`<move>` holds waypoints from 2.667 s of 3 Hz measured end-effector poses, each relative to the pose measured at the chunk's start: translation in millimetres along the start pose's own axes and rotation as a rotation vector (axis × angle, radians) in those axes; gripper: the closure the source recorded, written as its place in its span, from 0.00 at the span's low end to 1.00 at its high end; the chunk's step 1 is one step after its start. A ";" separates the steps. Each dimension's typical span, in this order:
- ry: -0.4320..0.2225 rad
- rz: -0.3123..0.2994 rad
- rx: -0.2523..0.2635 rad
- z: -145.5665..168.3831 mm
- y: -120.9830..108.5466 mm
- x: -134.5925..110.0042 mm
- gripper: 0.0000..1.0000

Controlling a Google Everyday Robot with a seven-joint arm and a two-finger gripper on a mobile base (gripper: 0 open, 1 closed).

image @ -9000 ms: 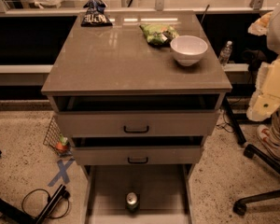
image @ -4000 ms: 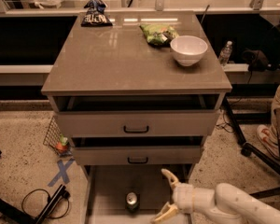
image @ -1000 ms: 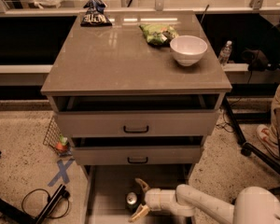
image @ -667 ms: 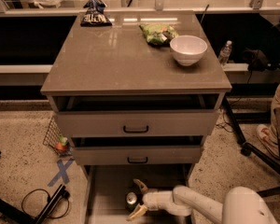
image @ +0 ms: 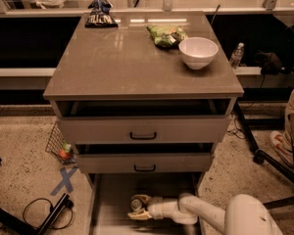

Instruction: Pick green can from bottom drawer and place on counter

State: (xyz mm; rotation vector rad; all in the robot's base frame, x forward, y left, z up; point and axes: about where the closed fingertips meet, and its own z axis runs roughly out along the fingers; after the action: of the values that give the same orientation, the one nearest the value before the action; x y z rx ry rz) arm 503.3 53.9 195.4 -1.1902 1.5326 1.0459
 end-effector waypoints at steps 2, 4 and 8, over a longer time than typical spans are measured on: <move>-0.003 0.002 -0.006 3.9 2.7 -0.7 0.95; -0.055 0.034 -0.033 -52.3 24.0 -73.1 1.00; -0.149 0.134 0.095 -222.2 29.1 -389.1 1.00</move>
Offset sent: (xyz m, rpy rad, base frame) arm -0.0009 0.0020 0.0000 0.0020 0.0013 0.0026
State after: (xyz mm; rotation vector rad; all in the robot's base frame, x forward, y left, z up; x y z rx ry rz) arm 490.7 -70.5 626.6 -0.9339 1.5433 1.1112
